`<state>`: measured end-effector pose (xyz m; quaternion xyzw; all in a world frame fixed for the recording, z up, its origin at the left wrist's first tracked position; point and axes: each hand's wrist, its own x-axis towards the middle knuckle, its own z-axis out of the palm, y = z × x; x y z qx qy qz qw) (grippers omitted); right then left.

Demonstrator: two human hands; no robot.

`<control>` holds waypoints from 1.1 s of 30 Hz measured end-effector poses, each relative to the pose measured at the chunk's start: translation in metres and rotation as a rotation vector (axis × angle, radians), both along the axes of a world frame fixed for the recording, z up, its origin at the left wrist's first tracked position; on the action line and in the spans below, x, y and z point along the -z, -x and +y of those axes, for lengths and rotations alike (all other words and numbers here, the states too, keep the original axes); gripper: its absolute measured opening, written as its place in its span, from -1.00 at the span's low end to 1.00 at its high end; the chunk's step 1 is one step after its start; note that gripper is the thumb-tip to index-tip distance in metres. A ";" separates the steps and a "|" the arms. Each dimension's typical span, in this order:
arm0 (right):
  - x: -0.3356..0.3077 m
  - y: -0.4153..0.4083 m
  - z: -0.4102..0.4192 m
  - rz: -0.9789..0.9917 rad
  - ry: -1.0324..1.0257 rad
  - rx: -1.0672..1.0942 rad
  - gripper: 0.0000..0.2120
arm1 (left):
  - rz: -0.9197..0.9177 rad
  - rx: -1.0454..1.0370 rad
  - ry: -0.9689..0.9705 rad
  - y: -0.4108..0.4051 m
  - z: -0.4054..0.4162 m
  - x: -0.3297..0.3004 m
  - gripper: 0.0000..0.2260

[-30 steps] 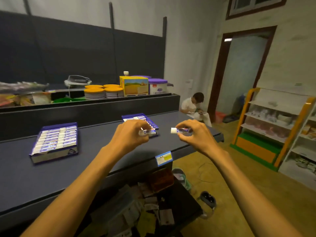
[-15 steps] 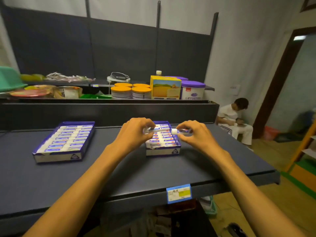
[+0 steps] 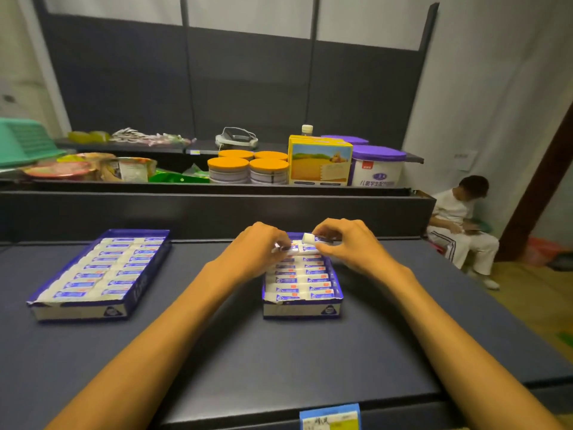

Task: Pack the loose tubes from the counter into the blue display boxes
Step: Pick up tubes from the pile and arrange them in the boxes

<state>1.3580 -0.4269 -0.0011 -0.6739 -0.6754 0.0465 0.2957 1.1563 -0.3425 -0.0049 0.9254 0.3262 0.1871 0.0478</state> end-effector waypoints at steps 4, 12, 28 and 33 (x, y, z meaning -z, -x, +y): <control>0.000 -0.003 0.007 0.021 0.052 -0.073 -0.79 | 0.122 -0.035 -0.029 -0.003 -0.004 -0.002 -0.77; 0.001 -0.002 0.014 -0.046 0.125 -0.123 -0.76 | 0.180 -0.062 -0.076 -0.004 -0.006 -0.001 -0.71; -0.005 0.006 0.015 -0.284 0.205 -0.120 -0.65 | 0.162 -0.048 -0.045 -0.004 -0.002 0.002 -0.68; -0.006 0.006 0.014 -0.310 0.200 -0.120 -0.64 | 0.173 -0.046 -0.053 -0.005 -0.004 0.000 -0.67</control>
